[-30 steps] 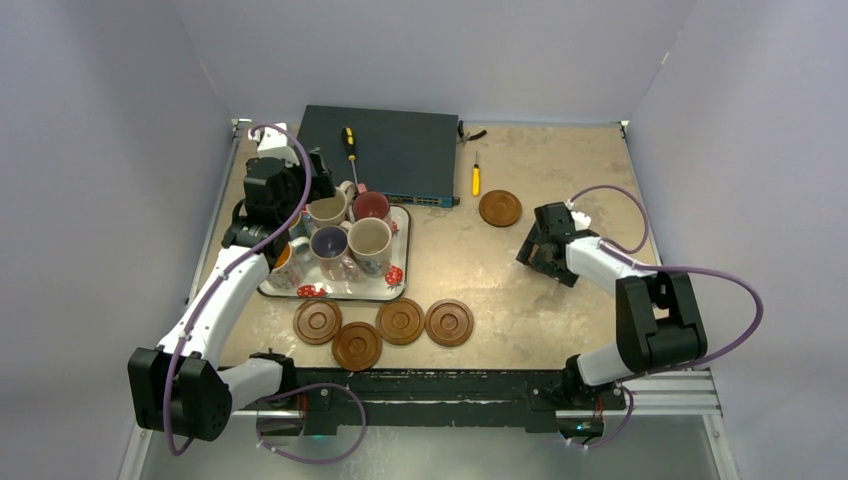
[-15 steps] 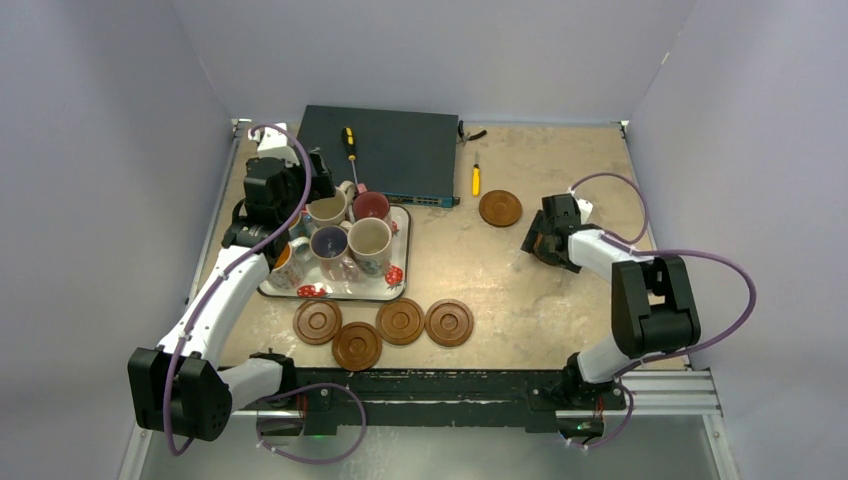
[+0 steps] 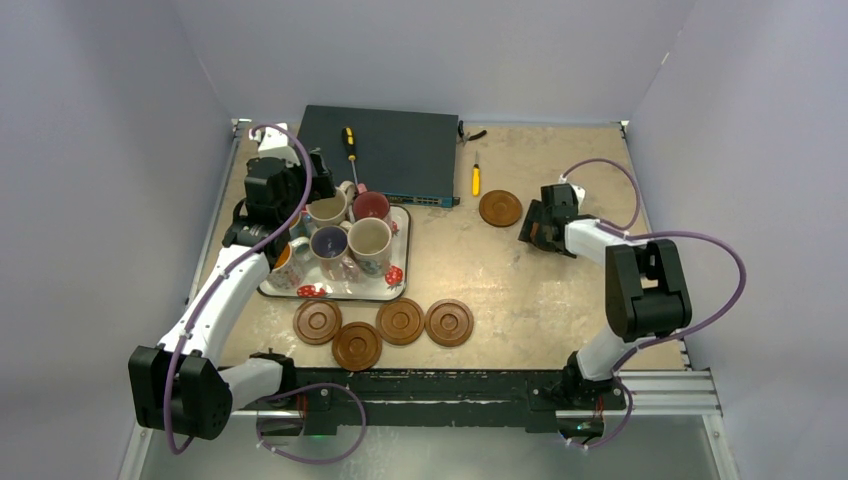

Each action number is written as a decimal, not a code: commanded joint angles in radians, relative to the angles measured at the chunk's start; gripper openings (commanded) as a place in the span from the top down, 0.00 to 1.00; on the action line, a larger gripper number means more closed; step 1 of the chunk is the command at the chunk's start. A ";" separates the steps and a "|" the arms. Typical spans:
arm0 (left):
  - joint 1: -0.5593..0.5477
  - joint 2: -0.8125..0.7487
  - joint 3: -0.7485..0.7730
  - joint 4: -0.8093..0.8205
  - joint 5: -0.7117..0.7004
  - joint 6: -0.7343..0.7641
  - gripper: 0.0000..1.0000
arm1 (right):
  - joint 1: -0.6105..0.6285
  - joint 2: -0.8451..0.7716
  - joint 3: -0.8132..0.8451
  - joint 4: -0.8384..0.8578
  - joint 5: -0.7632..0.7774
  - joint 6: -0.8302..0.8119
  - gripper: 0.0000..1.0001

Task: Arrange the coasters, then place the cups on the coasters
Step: Move the coaster to the center of the board.

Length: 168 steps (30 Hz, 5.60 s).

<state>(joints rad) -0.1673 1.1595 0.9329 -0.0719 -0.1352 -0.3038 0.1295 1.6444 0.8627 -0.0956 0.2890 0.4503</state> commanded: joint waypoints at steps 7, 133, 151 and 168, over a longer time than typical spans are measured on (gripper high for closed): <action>-0.007 0.000 0.008 0.019 -0.011 -0.006 0.03 | -0.003 0.081 0.051 -0.004 -0.077 -0.043 0.05; -0.007 -0.005 0.009 0.021 0.015 -0.018 0.04 | 0.748 -0.180 -0.064 -0.325 -0.141 0.261 0.19; -0.006 -0.001 0.007 0.024 0.016 -0.015 0.04 | 0.765 -0.062 0.006 -0.531 0.066 0.348 0.29; -0.007 -0.004 0.007 0.022 0.002 -0.019 0.04 | 0.553 -0.127 0.036 -0.554 0.214 0.353 0.27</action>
<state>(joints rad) -0.1673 1.1709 0.9329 -0.0761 -0.1272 -0.3046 0.7448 1.5768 0.9134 -0.6155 0.4122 0.8288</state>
